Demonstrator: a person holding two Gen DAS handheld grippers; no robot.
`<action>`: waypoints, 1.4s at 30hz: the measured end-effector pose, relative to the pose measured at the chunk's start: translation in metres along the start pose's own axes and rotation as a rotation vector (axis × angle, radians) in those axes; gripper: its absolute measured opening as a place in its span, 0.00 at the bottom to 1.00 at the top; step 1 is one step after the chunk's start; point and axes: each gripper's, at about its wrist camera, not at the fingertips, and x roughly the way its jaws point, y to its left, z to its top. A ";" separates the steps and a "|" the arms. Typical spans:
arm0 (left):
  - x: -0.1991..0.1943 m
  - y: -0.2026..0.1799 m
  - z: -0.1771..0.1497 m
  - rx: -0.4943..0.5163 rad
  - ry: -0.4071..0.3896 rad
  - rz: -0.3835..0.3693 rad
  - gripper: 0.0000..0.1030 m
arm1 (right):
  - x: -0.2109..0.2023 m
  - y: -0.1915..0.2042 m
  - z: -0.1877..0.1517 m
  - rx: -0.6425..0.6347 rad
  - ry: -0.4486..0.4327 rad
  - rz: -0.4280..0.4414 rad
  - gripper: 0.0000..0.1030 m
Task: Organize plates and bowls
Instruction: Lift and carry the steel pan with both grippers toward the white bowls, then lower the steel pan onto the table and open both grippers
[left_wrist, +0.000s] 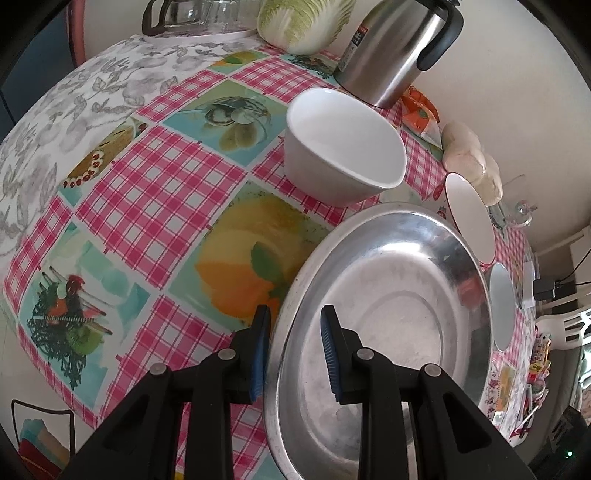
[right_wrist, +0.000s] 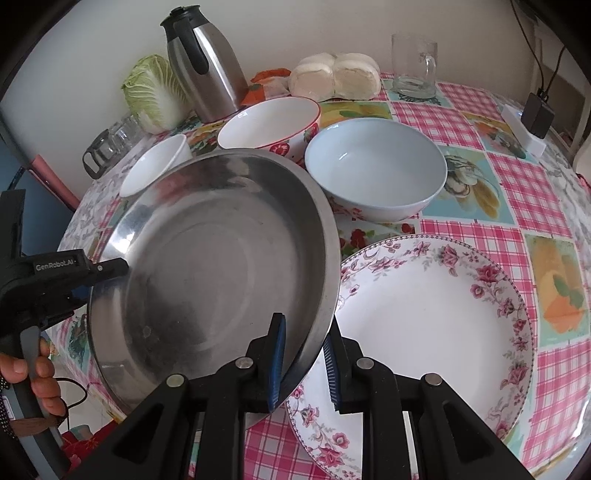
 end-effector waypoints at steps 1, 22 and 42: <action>0.000 0.001 0.000 -0.003 0.002 0.001 0.26 | 0.000 0.000 0.000 -0.002 0.003 0.000 0.22; 0.009 -0.013 0.008 0.041 -0.037 -0.092 0.31 | 0.002 -0.008 0.004 0.014 -0.038 -0.042 0.20; 0.013 -0.006 0.016 0.029 -0.033 -0.068 0.31 | 0.013 -0.003 0.008 0.002 -0.022 -0.043 0.19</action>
